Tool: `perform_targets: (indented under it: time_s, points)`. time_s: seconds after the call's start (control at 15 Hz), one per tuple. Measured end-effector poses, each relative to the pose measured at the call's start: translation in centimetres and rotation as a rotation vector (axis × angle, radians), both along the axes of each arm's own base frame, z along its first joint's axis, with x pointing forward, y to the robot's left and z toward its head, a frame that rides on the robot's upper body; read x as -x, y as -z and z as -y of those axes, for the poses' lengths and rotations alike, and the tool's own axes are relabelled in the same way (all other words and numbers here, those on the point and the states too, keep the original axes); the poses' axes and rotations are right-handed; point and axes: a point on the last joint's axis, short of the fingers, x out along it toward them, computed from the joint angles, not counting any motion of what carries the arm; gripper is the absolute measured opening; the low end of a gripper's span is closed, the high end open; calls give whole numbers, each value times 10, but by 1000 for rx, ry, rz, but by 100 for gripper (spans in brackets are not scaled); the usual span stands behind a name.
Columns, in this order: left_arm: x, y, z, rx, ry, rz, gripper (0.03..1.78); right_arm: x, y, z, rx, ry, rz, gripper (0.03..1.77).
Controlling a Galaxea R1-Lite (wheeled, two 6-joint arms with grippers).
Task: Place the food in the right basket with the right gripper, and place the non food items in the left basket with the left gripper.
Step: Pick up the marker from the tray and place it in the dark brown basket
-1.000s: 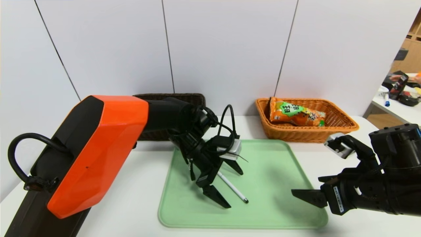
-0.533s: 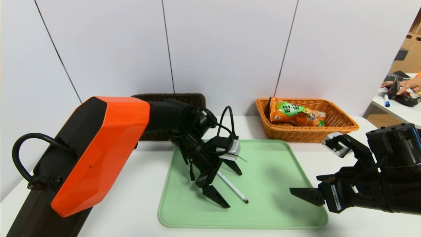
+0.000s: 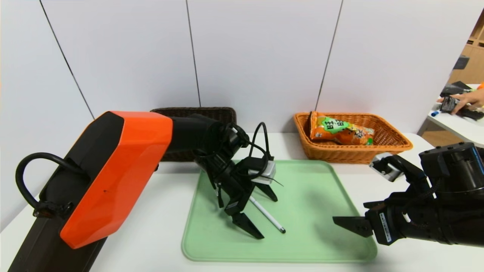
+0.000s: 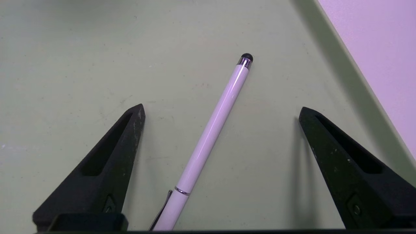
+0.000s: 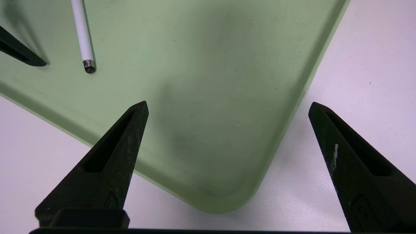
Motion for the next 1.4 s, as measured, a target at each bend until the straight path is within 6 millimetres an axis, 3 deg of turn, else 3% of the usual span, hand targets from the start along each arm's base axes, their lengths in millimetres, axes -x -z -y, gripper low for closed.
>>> perform_targets:
  time_s: [0.47, 0.53, 0.73, 0.93, 1.0, 1.07, 1.4]
  points:
    - [0, 1, 0, 1, 0, -2, 169, 0, 0, 0, 0, 0, 0, 170]
    - [0, 0, 0, 1, 0, -2, 161, 0, 0, 0, -1, 0, 2, 170]
    - [0, 0, 0, 2, -1, -1, 113, 0, -1, 0, -1, 0, 3, 170]
    - [0, 0, 0, 2, -2, -2, 80, -1, -1, 0, -1, 0, 3, 170]
    - [0, 0, 0, 2, -1, -2, 60, 0, -1, 0, -1, 0, 3, 170]
    - [0, 0, 0, 9, 0, -4, 6, -1, -1, 0, -1, 0, 4, 170]
    - [0, 0, 0, 2, -2, 0, 5, 0, -1, 0, -1, -1, 3, 170]
